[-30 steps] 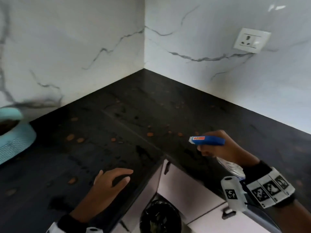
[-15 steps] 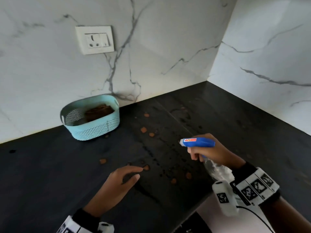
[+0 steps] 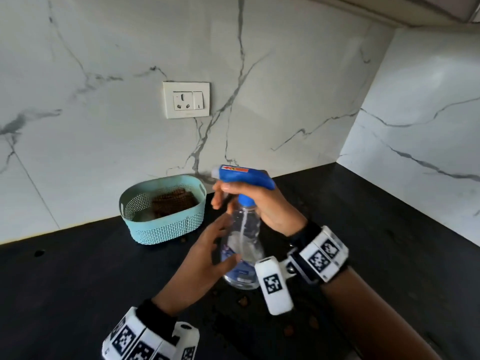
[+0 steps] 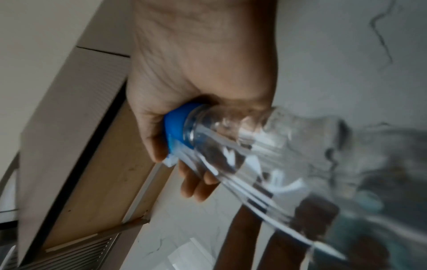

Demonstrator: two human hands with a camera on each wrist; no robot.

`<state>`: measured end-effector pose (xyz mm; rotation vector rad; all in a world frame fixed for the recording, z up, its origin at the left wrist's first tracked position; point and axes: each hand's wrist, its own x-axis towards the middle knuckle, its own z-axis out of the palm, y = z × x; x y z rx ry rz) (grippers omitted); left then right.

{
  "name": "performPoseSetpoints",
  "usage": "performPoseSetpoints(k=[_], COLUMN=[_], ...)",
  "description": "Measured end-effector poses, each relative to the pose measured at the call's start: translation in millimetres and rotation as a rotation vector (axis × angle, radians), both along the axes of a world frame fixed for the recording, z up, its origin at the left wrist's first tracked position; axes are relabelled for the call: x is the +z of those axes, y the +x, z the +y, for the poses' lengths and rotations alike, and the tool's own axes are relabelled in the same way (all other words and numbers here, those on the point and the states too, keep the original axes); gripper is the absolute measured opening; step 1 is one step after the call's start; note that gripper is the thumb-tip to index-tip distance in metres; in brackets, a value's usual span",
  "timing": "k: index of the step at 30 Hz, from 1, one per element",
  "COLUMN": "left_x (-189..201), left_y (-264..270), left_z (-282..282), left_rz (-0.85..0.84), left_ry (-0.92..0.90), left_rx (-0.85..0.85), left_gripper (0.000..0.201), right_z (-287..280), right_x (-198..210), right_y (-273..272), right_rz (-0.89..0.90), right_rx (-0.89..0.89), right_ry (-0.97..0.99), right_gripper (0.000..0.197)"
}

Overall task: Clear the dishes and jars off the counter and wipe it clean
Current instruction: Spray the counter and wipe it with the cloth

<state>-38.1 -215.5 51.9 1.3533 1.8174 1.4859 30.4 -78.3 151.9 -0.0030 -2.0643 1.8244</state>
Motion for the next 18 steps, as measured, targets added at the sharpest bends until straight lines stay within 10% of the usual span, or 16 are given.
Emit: performPoseSetpoints(k=[9,18], left_x=[-26.0,16.6], left_y=[-63.0,-115.2], left_z=[-13.5,-34.8], left_rz=[-0.010,-0.080], left_ry=[-0.149,0.123], left_rx=[0.296,0.734], left_gripper=[0.063,0.045], right_z=[-7.6,39.5], right_x=[-32.5,-114.2], right_y=[-55.9,-58.8], right_rz=[-0.144,-0.487], right_rx=[0.187,-0.007], right_ry=[-0.052,0.240], right_gripper=[0.033,0.014])
